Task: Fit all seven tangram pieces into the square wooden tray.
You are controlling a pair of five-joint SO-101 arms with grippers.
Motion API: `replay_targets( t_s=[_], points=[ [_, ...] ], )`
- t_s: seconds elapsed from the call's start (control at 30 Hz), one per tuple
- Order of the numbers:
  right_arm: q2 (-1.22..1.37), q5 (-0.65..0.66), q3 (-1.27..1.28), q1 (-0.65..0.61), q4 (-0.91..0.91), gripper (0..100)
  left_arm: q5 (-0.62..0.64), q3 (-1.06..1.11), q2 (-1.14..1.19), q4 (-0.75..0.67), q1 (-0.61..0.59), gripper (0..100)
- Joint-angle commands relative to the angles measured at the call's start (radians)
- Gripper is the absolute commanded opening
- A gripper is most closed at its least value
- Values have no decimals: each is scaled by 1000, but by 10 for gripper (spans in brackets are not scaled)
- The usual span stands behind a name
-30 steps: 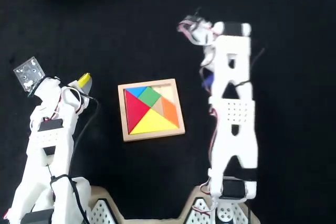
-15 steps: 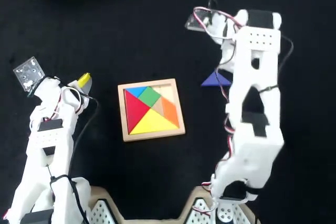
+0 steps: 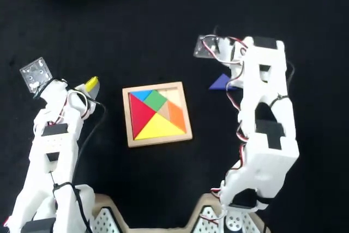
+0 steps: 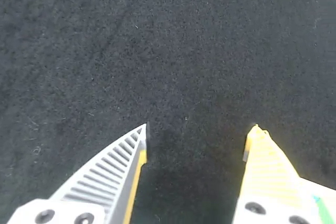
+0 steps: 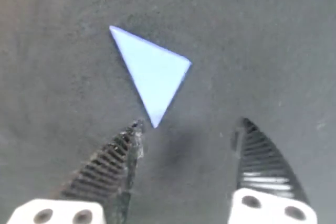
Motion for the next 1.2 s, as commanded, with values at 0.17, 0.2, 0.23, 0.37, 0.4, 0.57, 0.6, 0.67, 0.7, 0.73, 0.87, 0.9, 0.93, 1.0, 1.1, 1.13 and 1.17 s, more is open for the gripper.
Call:
replay_targets(
  t_s=[0.17,0.2,0.23,0.37,0.4,0.57,0.6,0.67,0.7,0.73,0.87,0.9,0.93,1.0,1.1,1.13,1.17],
  points=[
    [94,98,-22,-77,-14,310,-9,-15,-18,-21,10,292],
    [110,98,-33,-78,-17,310,-9,-15,-18,-21,10,292],
    [127,98,-50,-78,-23,310,-9,-15,-18,-21,12,292],
    [194,98,-120,-69,-25,310,-9,-15,-18,-21,13,292],
    [213,98,-134,-63,-21,310,-9,-15,-18,-21,13,292],
    [282,98,-200,-54,-20,310,-9,-15,-18,-23,15,292],
    [291,98,-208,-54,-20,310,-9,-15,-18,-23,15,292],
    [306,98,-222,-52,-20,309,-9,-15,-18,-23,15,292],
    [309,98,-226,-51,-18,299,-9,-15,-18,-23,15,292],
    [311,100,-229,-49,-18,287,-9,-15,-18,-23,15,292],
    [309,101,-225,-49,-17,264,-9,-15,-18,-23,15,292],
    [309,101,-222,-52,-17,263,-9,-15,-18,-23,15,292],
    [312,101,-222,-54,-17,262,-9,-15,-18,-23,15,292],
    [312,101,-222,-55,-17,262,-9,-15,-18,-23,15,292],
    [309,101,-222,-55,-17,261,-9,-15,-18,-23,15,292],
    [308,101,-222,-55,-17,261,-9,-15,-18,-23,15,292],
    [308,101,-222,-55,-17,261,-9,-15,-18,-23,15,292]
  ],
)
